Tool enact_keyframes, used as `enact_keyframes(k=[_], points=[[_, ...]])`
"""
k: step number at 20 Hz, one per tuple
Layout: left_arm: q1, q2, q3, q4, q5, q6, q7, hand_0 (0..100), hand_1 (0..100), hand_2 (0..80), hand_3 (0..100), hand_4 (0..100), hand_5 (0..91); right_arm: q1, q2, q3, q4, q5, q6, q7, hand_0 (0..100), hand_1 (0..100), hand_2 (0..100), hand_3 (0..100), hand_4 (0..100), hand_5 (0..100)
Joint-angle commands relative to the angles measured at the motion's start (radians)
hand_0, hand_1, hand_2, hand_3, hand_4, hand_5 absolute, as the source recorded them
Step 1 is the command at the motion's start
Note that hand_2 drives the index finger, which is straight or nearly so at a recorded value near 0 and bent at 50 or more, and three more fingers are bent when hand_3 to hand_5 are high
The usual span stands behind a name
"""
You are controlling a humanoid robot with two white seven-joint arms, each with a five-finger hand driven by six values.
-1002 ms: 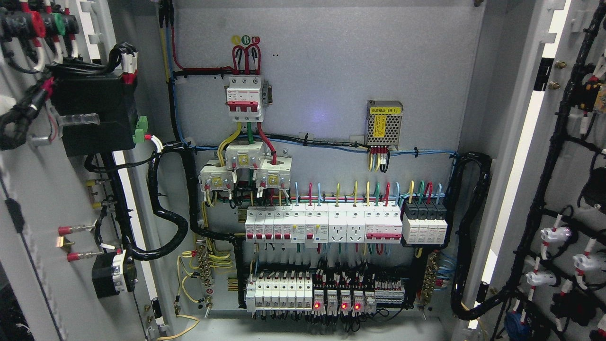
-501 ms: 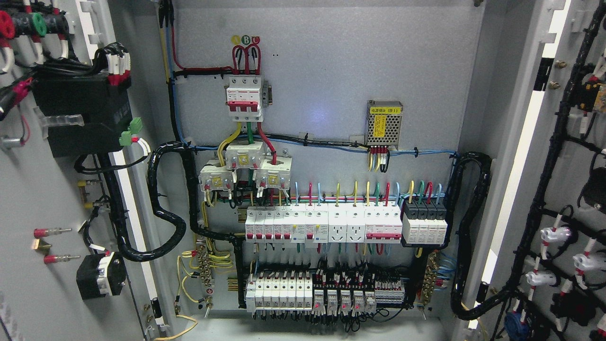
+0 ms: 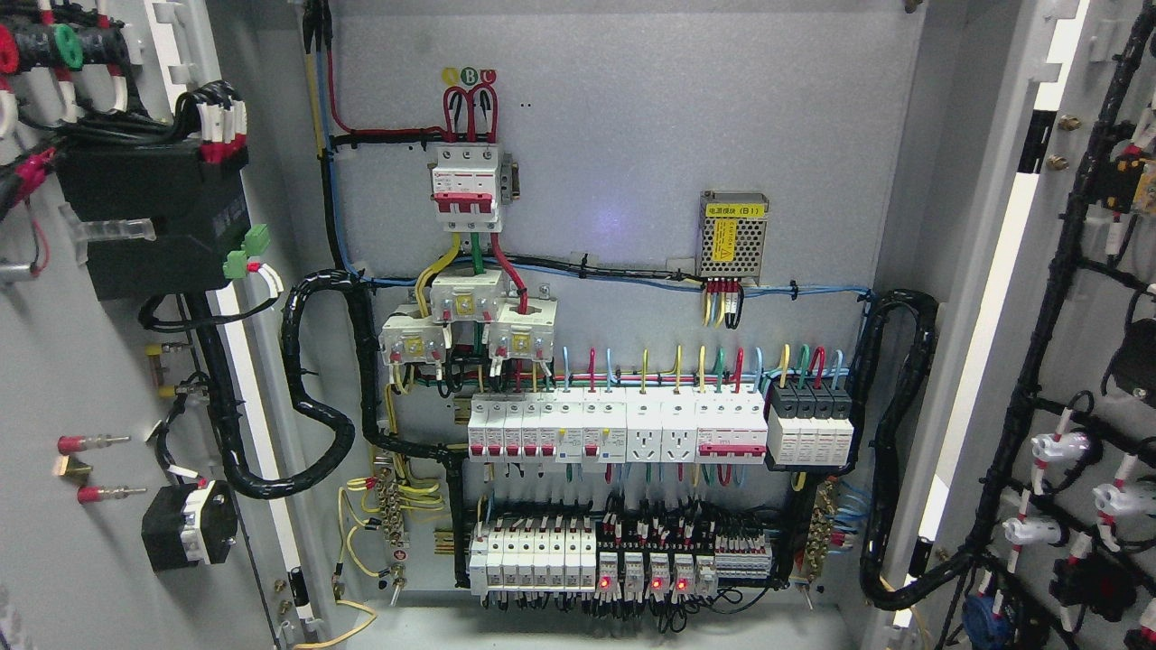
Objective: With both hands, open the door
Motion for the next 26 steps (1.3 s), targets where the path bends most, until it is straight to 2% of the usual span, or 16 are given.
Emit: enact_keyframes(k=[1,3,4,5,6,8,12,15,19,22,26], points=[[0.011,0.002,-0.006,-0.011,-0.005,-0.003,-0.001,0,0,0.0,0,0,0.0,0.05,-0.077,-0.239,0.039,-0.001,-0.006,0.0,0,0,0,0,0,0],[0.034,0.007,-0.064,-0.139,-0.007,-0.04,0.008,0,0,0.0,0,0,0.0,0.116,-0.091,-0.326,-0.009,-0.001,-0.008,0.0,0,0,0,0,0,0],[0.081,0.011,-0.111,-0.252,0.0,-0.066,0.01,0,0,0.0,0,0,0.0,0.151,-0.104,-0.354,-0.042,-0.001,-0.011,0.0,0,0,0,0,0,0],[0.131,0.02,-0.148,-0.375,-0.002,-0.09,0.011,0,0,0.0,0,0,0.0,0.188,-0.135,-0.375,-0.082,-0.004,-0.023,0.001,0,0,0,0,0,0],[0.173,0.036,-0.178,-0.5,0.001,-0.118,0.004,0,0,0.0,0,0,0.0,0.232,-0.158,-0.397,-0.134,-0.004,-0.047,0.001,0,0,0,0,0,0],[0.256,0.083,-0.242,-0.732,-0.002,-0.204,-0.013,0,0,0.0,0,0,0.0,0.301,-0.18,-0.446,-0.205,-0.004,-0.104,0.001,0,0,0,0,0,0],[0.331,0.203,-0.351,-1.125,-0.003,-0.406,-0.033,0,0,0.0,0,0,0.0,0.396,-0.252,-0.512,-0.257,-0.002,-0.218,0.003,0,0,0,0,0,0],[0.357,0.267,-0.354,-1.34,-0.002,-0.564,-0.032,0,0,0.0,0,0,0.0,0.505,-0.307,-0.575,-0.32,-0.002,-0.316,0.004,0,0,0,0,0,0],[0.383,0.286,-0.327,-1.529,0.003,-0.797,-0.026,0,0,0.0,0,0,0.0,0.634,-0.376,-0.65,-0.372,-0.004,-0.497,0.004,0,0,0,0,0,0],[0.388,0.292,-0.308,-1.639,0.003,-0.92,-0.026,0,0,0.0,0,0,0.0,0.709,-0.382,-0.73,-0.395,-0.005,-0.601,0.004,0,0,0,0,0,0],[0.387,0.266,-0.232,-1.781,0.004,-1.034,-0.027,0,0,0.0,0,0,0.0,0.786,-0.384,-0.851,-0.429,-0.01,-0.679,0.001,0,0,0,0,0,0]])
